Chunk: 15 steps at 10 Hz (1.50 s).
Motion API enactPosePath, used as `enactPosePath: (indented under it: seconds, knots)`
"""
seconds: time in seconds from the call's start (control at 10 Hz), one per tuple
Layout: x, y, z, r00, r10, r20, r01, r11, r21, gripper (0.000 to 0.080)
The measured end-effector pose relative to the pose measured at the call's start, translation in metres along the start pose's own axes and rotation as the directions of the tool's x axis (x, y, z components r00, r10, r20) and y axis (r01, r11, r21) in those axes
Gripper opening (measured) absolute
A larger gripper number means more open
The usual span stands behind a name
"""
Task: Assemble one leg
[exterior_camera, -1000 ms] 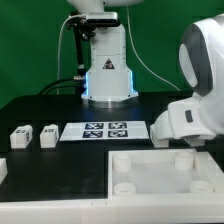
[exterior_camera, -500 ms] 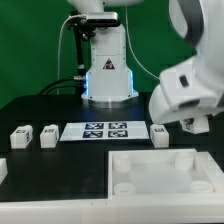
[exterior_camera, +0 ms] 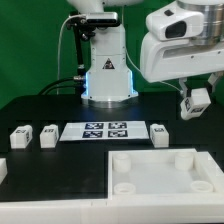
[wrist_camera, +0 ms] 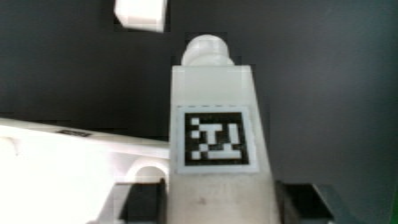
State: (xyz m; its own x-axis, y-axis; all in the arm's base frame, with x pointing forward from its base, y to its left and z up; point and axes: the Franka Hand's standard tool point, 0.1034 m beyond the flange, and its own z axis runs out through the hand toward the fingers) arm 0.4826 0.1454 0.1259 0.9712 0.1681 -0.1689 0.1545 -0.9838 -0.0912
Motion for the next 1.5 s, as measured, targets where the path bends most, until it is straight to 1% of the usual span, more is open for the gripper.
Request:
enactPosePath:
  seconds: [0.1, 0.2, 0.3, 0.4, 0.5, 0.6, 0.7, 0.8, 1.0, 1.1, 1.2, 1.3, 1.4, 1.5]
  knots:
    - [0.005, 0.003, -0.004, 0.994, -0.008, -0.107, 0.008, 1.0, -0.003, 0.0291]
    - [0.013, 0.012, -0.015, 0.989, -0.023, -0.145, 0.025, 1.0, 0.007, 0.0291]
    - [0.037, 0.033, -0.044, 0.965, -0.055, -0.256, 0.058, 0.998, 0.005, 0.0291]
    - [0.057, 0.053, -0.068, 0.933, -0.068, -0.353, 0.071, 0.997, -0.004, 0.0291]
    - [0.075, 0.071, -0.087, 0.879, -0.067, -0.472, 0.062, 0.998, -0.025, 0.0291]
    - [0.08, 0.082, -0.095, 0.833, -0.041, -0.552, 0.034, 0.999, -0.022, 0.0291]
    - [0.081, 0.089, -0.096, 0.775, -0.052, -0.63, 0.021, 0.998, -0.057, 0.0291]
    - [0.079, 0.093, -0.092, 0.746, -0.065, -0.662, 0.014, 0.997, -0.082, 0.0291]
    - [0.078, 0.093, -0.089, 0.749, -0.064, -0.66, 0.013, 0.997, -0.082, 0.0291]
    - [0.079, 0.089, -0.085, 0.748, -0.053, -0.661, 0.007, 0.997, -0.072, 0.0291]
    - [0.082, 0.071, -0.069, 0.74, -0.039, -0.671, 0.003, 0.999, -0.055, 0.0291]
    - [0.091, 0.063, -0.06, 0.75, -0.043, -0.66, 0.017, 0.999, -0.046, 0.0291]
    - [0.102, 0.062, -0.056, 0.736, -0.035, -0.676, 0.01, 0.999, -0.04, 0.0291]
    - [0.107, 0.057, -0.045, 0.728, -0.033, -0.684, 0.01, 0.999, -0.038, 0.0291]
